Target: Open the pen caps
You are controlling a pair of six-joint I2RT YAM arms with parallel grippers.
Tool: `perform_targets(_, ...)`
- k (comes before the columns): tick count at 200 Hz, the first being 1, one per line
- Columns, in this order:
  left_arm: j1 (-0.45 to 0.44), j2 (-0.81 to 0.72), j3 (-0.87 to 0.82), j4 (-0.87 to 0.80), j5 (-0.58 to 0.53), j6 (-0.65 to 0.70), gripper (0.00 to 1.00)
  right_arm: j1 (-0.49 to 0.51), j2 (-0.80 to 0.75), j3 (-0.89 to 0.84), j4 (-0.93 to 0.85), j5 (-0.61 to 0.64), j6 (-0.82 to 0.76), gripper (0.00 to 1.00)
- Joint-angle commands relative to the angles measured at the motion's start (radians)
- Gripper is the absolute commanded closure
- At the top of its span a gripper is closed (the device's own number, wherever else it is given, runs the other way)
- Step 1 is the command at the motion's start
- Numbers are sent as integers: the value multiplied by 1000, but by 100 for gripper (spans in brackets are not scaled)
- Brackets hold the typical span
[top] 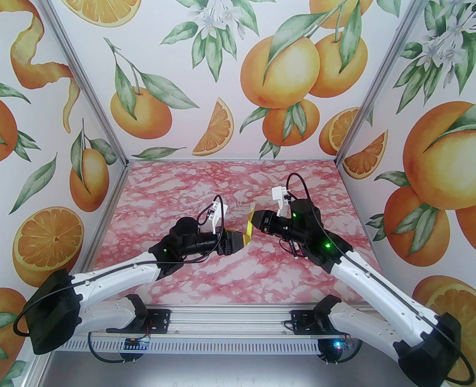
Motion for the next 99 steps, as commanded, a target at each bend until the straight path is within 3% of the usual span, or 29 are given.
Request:
perform_targets(1, 7, 18, 49, 85, 38, -47, 29, 13, -19, -26, 120, -52, 59, 83)
perform_targets(21, 8, 18, 52, 88, 38, -54, 35, 27, -19, -31, 137, -56, 63, 83)
perform_targets(52, 8, 11, 60, 94, 44, -66, 54, 31, -16, -41, 167, -72, 69, 83)
perform_targets(99, 13, -5, 61, 56, 43, -48, 76, 37, -21, -59, 210, -89, 73, 82)
